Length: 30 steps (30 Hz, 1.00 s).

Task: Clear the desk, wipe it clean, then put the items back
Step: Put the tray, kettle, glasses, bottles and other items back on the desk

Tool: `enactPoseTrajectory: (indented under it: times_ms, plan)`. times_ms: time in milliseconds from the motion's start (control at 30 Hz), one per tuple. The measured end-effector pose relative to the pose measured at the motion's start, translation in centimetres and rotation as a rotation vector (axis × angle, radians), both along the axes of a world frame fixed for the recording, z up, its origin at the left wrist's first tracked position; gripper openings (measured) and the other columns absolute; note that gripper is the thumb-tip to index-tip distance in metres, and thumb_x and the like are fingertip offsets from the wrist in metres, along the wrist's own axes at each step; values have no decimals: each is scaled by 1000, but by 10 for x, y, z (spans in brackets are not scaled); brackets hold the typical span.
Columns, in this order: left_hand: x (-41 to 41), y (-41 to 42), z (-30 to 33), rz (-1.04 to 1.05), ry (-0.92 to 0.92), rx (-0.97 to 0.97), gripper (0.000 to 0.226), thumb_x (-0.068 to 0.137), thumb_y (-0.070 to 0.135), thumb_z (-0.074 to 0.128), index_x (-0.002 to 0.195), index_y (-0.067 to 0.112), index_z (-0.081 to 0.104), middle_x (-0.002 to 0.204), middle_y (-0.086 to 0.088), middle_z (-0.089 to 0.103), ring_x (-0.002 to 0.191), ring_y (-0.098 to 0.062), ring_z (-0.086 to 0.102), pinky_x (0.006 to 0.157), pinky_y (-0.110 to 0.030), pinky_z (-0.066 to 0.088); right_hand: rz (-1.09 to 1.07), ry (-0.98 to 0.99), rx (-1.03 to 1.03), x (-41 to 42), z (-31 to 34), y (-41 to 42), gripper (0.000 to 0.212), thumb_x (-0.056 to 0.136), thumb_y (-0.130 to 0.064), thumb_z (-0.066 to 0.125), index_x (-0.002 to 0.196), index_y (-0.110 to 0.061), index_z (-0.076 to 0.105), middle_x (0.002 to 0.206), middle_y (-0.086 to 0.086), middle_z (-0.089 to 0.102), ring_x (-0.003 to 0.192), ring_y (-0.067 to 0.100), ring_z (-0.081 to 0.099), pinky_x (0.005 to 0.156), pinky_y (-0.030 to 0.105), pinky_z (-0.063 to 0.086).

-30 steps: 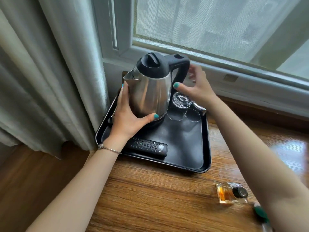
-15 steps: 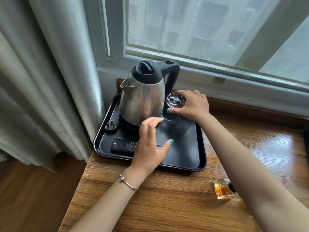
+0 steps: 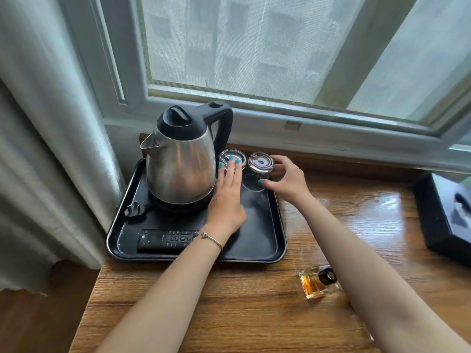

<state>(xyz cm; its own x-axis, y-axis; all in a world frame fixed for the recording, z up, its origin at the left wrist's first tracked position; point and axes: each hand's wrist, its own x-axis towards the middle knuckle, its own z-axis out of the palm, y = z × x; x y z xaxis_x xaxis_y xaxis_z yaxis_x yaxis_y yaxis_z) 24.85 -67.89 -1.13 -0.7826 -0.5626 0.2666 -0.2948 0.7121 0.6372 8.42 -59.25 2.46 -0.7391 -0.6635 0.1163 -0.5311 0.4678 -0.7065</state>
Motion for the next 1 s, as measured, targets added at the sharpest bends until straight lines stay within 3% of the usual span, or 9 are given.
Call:
enactPoseTrajectory:
  times_ms: [67, 133, 267, 400, 567, 767, 1000]
  plan:
    - [3, -1, -1, -1, -15, -7, 99, 80, 0, 59, 154, 16, -4, 156, 10, -19, 148, -21, -16, 117, -23, -5, -34, 1, 11, 3, -2, 0, 64, 63, -24, 90, 120, -20, 60, 96, 3, 71, 86, 12, 67, 86, 26, 53]
    - [4, 0, 5, 0, -31, 28, 100, 80, 8, 62, 154, 17, -4, 160, 5, -16, 148, -21, -16, 119, -28, -1, -49, 7, 24, 7, 1, 0, 67, 63, -26, 89, 123, -20, 59, 93, 0, 68, 87, 13, 66, 90, 30, 53]
    - [17, 13, 21, -38, 15, 76, 94, 86, 29, 66, 155, 15, 4, 162, 1, -10, 149, -18, -11, 121, -33, 3, -69, -41, 23, 24, 21, 20, 86, 67, -29, 89, 140, -17, 45, 111, 2, 62, 103, 13, 60, 96, 26, 46]
    - [44, 53, 38, -167, 60, 176, 76, 94, 31, 57, 154, 20, 12, 162, 9, -3, 148, -9, -8, 121, -32, 5, -46, -13, -12, 59, 40, 77, 61, 74, -24, 84, 128, -17, 57, 118, 0, 65, 104, 8, 59, 96, 34, 50]
    - [60, 105, 59, -362, 99, 325, 72, 94, 31, 57, 154, 28, 15, 160, 15, 8, 146, 1, -1, 118, -22, 4, -167, -88, -88, 116, 51, 161, 42, 82, -20, 77, 120, -21, 61, 111, -7, 64, 104, 7, 61, 90, 24, 53]
    - [34, 175, 87, -603, 27, 294, 80, 74, 56, 51, 145, 21, 40, 156, 5, 29, 145, -7, 17, 120, -36, 19, -440, -156, -200, 151, 48, 265, 25, 86, -11, 73, 107, -22, 66, 106, -3, 69, 99, 13, 67, 86, 25, 55]
    - [-26, 279, 100, -749, -20, 292, 78, 80, 55, 45, 150, 23, 32, 157, 4, 28, 145, -9, 19, 119, -32, 16, -594, -143, -268, 120, 52, 382, 18, 89, -23, 69, 107, -26, 69, 106, -9, 69, 99, 7, 66, 86, 26, 55]
